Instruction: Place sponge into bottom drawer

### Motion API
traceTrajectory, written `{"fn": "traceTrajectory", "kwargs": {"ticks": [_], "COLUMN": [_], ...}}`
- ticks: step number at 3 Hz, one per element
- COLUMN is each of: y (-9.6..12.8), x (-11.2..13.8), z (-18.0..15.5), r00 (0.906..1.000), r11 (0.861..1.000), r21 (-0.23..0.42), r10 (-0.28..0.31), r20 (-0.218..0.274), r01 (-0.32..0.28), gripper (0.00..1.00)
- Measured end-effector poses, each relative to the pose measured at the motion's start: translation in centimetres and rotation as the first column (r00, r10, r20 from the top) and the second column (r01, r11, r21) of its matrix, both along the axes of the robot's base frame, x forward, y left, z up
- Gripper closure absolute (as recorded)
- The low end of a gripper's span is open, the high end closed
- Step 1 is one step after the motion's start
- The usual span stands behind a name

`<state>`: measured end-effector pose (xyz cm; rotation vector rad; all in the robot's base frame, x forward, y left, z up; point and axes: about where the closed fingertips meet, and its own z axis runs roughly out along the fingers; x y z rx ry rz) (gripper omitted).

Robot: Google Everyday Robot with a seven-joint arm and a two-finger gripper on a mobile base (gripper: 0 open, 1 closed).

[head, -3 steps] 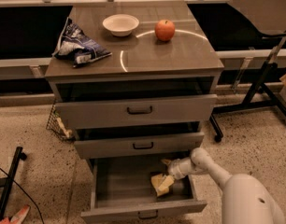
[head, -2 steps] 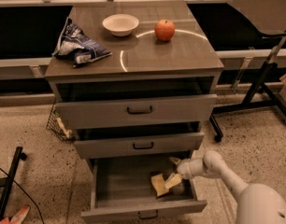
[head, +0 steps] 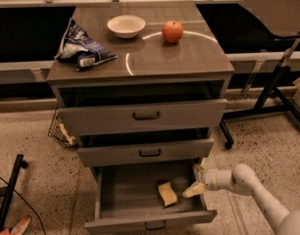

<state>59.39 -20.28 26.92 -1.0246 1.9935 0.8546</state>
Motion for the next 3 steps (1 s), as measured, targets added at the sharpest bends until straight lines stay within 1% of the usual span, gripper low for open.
{"fn": "traceTrajectory", "kwargs": {"ticks": [1, 2, 3], "y": [-2.4, -4.4, -5.8], "x": [-1.3, -2.9, -4.6], "z": [2.0, 4.1, 6.4], "r00": [0.9971, 0.9901, 0.9819], "r11": [0.997, 0.992, 0.989], "r21": [-0.015, -0.006, 0.004], "r10": [-0.072, -0.124, -0.147], "r20": [0.026, 0.066, 0.120], "r01": [0.072, 0.124, 0.147], "gripper": [0.00, 0.00, 0.00]}}
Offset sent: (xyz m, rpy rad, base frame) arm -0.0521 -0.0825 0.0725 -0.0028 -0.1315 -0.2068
